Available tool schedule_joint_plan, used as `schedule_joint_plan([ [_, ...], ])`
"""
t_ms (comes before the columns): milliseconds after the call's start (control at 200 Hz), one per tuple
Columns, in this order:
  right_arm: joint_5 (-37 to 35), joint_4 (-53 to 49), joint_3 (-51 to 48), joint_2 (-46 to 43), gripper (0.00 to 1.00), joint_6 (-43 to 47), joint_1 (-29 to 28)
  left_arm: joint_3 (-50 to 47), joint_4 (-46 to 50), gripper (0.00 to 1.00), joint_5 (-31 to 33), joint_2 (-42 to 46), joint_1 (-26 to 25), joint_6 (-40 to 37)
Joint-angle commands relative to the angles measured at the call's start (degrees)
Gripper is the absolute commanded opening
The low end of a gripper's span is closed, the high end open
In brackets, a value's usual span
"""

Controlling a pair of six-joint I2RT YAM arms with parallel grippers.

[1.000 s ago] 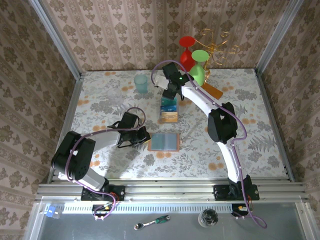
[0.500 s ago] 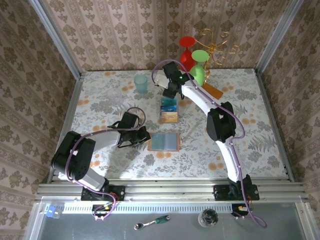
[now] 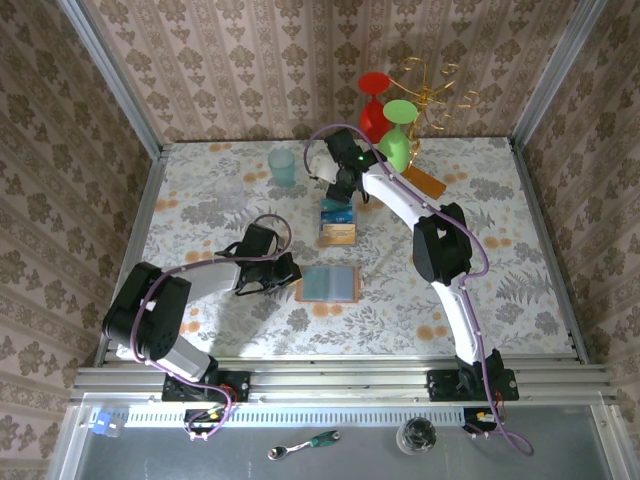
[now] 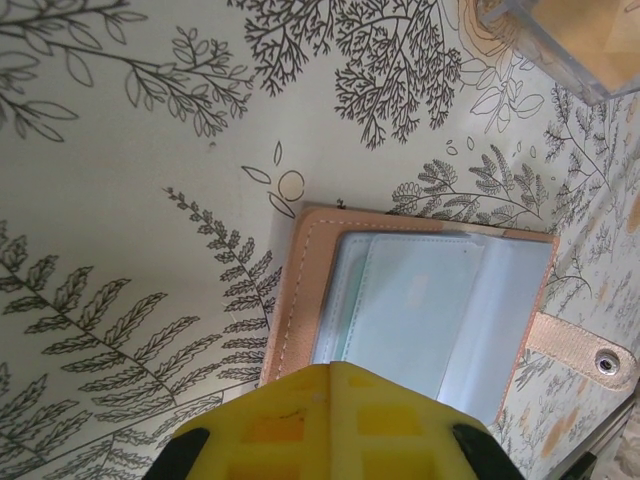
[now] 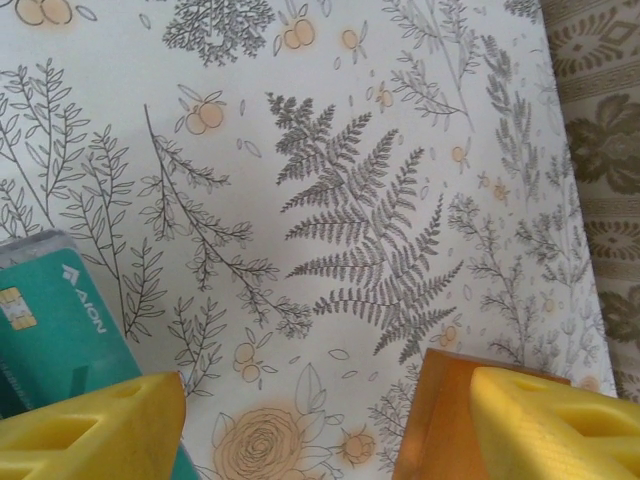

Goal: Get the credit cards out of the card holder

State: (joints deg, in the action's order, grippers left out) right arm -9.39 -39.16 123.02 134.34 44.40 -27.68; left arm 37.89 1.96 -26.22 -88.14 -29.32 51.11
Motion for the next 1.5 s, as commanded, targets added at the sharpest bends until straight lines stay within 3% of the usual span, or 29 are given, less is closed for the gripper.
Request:
schedule_joint_plan([
  [0,1.18,-1.6,-1.54,-1.49,0.76,-0.02,-0.31,-0.5,-0.99,0.06,-1.18,-0.79,-0.39,1.02],
  [380,0.31,-0.6,-3.17,-7.32,0.76,-1.65,-1.57,-0.69,-1.7,0.07,-1.3,-0.81,-0.65,0.66],
  [685,0.94,1.22,-13.28,-16.02,0.74,-10.18,-5.36,-1.77,-1.75,0.06,-0.94,-0.1,-0.65,-0.45],
  [1050,5.56,1.18,-26.93,-26.57,0.67,-34.0,-13.02,-4.46,-2.26,0.05,-0.79,2.28,-0.91,-1.1],
  [1320,16.04,12.41,-42.64,-35.68,0.56,-58.01,-13.43,-5.33,-0.48,0.05,-0.14,5.0,-1.0,-1.67],
  [1495,22.21,15.63,-48.42,-36.63,0.49,-70.43,-13.45,-5.59,0.84,0.05,0.71,6.25,-2.34,-1.63],
])
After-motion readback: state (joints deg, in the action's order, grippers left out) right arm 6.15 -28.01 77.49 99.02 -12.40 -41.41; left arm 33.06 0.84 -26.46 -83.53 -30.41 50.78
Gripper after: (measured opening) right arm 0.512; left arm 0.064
